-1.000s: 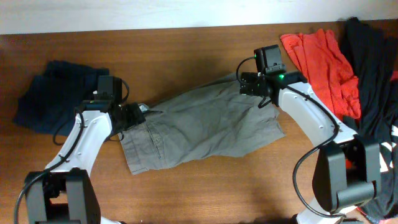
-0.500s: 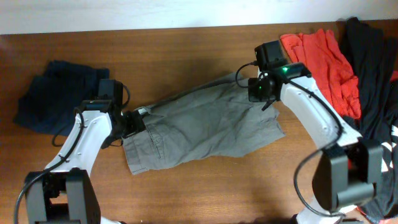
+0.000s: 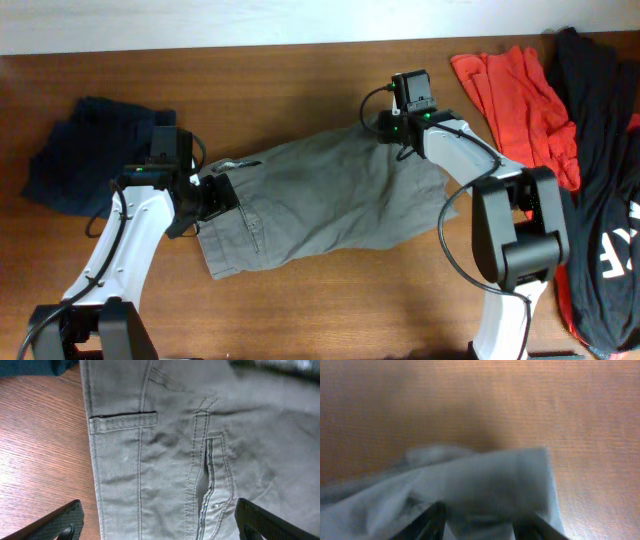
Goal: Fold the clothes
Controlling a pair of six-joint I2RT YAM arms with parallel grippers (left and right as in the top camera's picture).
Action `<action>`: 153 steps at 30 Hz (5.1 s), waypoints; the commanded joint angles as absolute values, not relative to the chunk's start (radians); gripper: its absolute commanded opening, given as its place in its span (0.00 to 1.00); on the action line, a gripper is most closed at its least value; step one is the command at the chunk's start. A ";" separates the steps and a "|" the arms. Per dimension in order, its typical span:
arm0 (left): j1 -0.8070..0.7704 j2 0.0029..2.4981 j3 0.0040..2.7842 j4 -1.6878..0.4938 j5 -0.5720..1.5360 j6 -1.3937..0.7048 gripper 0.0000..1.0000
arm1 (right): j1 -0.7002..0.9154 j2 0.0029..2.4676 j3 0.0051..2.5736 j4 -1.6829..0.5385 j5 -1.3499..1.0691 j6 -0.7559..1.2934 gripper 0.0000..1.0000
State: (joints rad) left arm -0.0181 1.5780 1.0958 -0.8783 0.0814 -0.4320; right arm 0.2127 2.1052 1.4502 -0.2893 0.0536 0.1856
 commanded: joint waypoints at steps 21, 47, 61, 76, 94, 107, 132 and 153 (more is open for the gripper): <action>-0.017 1.690 1.097 -0.826 0.020 -0.373 0.99 | 0.228 1.875 1.729 -0.955 -0.030 0.115 0.76; 0.004 1.954 1.119 -0.679 0.423 -0.081 0.00 | 0.250 1.877 1.702 -1.140 -0.049 0.111 0.69; 0.141 1.607 1.161 -0.834 0.420 -0.101 0.00 | 0.320 1.877 1.698 -1.197 -0.206 0.108 0.61; 0.156 1.473 1.282 -0.964 0.440 -0.104 0.00 | 0.596 2.056 1.546 -0.887 -0.239 0.114 0.13; 0.157 1.473 1.347 -0.982 0.774 -0.171 0.00 | 0.739 2.088 1.390 -0.487 -0.229 0.324 0.13; 0.216 1.473 1.411 -0.997 0.682 -0.243 0.00 | 0.774 2.088 1.391 -0.344 -0.061 0.374 0.18; 0.216 1.473 1.411 -0.951 0.548 -0.361 0.00 | 0.610 2.328 1.487 0.025 -0.429 0.346 0.14; 0.092 1.562 1.403 -0.983 0.395 -0.354 0.00 | 0.587 2.185 1.487 -0.088 -0.430 0.427 0.23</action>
